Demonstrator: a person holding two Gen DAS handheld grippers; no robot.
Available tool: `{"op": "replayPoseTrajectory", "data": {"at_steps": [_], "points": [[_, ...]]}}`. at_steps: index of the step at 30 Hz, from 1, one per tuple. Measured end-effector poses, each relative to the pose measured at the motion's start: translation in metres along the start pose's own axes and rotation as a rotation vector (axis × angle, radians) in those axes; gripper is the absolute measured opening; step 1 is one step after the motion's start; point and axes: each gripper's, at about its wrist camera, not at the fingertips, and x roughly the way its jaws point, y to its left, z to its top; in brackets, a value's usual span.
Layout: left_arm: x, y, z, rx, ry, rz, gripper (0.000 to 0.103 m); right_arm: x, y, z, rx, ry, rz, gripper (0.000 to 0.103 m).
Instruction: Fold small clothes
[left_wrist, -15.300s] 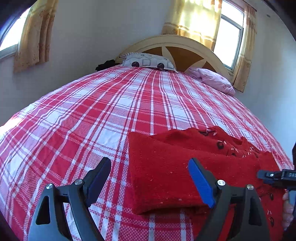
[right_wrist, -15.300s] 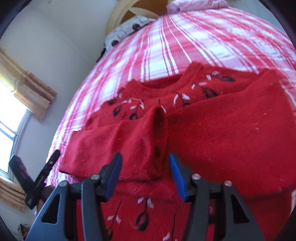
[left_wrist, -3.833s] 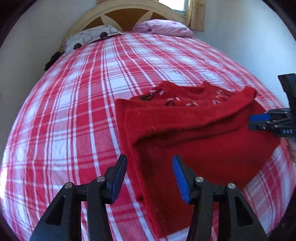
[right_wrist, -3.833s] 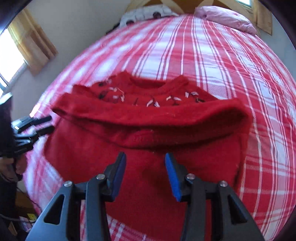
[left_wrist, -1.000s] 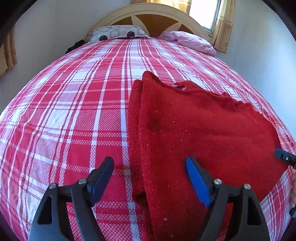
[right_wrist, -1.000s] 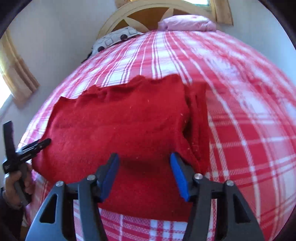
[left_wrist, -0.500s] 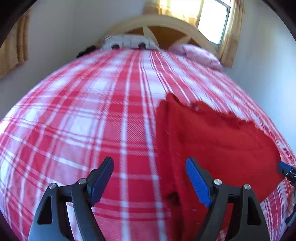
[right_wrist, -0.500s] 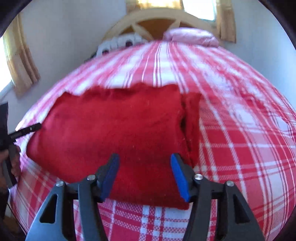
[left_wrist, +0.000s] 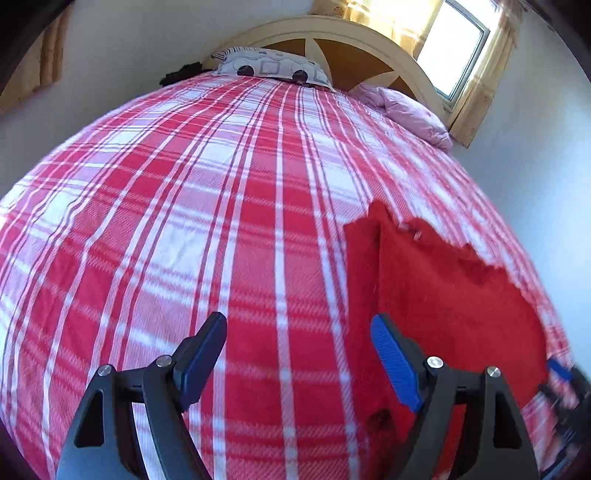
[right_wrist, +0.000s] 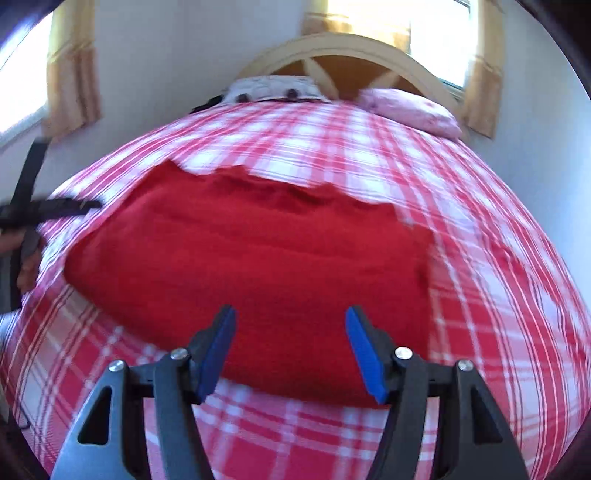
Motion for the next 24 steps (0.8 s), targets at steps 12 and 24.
{"op": "replayPoseTrajectory", "data": {"at_steps": [12,24], "points": [[0.065,-0.017,0.047,-0.091,0.186,-0.222,0.081,0.022,0.170,0.013,-0.392,-0.033,0.110,0.073],[0.084,-0.020,0.058,-0.057,0.222,-0.345,0.081,0.046,0.214,-0.014,-0.609,-0.035,-0.013,0.073]]}}
